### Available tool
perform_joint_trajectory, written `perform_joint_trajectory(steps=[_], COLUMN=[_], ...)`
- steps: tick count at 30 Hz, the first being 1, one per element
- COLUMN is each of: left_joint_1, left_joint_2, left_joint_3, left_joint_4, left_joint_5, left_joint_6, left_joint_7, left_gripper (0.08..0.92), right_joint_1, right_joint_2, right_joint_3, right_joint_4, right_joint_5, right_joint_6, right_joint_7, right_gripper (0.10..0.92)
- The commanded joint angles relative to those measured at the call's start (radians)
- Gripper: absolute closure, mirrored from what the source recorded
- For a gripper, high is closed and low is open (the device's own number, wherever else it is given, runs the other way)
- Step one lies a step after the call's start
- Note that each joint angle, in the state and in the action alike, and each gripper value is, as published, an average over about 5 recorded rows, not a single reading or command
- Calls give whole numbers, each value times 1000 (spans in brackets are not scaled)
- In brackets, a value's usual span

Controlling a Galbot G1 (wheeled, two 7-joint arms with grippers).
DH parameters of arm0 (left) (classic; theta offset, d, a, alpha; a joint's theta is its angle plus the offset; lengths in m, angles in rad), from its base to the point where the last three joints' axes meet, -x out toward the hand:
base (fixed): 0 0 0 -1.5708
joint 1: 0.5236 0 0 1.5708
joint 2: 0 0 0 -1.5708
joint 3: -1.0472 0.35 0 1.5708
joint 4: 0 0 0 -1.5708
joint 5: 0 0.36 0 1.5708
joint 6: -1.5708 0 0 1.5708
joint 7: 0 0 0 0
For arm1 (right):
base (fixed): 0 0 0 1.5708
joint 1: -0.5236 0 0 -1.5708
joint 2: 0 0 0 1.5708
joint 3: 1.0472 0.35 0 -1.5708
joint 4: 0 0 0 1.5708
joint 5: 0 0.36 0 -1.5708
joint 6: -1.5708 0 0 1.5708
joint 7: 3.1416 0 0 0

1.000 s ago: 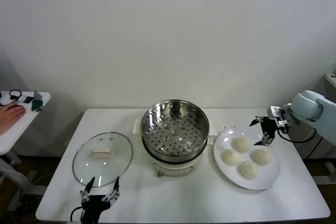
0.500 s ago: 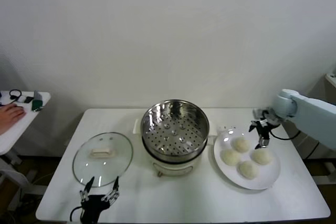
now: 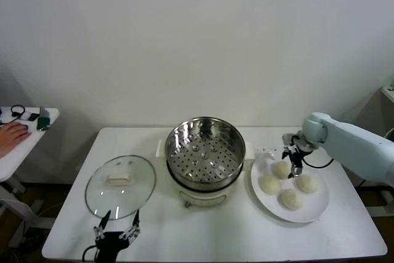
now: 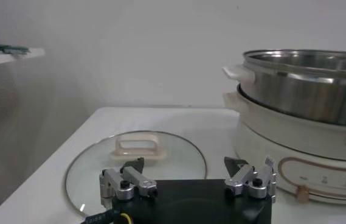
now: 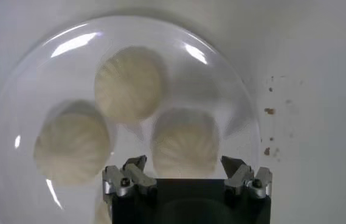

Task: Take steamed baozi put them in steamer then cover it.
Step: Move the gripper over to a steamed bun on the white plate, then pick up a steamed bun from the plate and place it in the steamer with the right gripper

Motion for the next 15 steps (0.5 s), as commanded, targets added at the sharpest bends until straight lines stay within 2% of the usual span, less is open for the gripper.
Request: perform_joint_trajectory(steps=[1,5,9,15], left_joint_1=[2,5,5,1], left_joint_2=[-2,-2,-1,1], left_joint_3=[1,0,-4,-1], left_joint_4=[-2,-6,-4,-7], left_joint_5=[3,3,3,3], left_joint_6=[0,-3,-7,-7], left_joint_7=[-1,-2,-2,-3], left_gripper=[177,177,177,177], right_joint_1=[-30,-4,110,502], right_joint_2=[24,8,-33,-54], right_joint_3=[32,20,-57,-322], right_joint_4=[-47,-19,61,201], right_joint_5=[-12,3,42,167], right_joint_6=[0,0,10,97], right_joint_7=[8,0,-12,-43], right_gripper=[307,379,384,375])
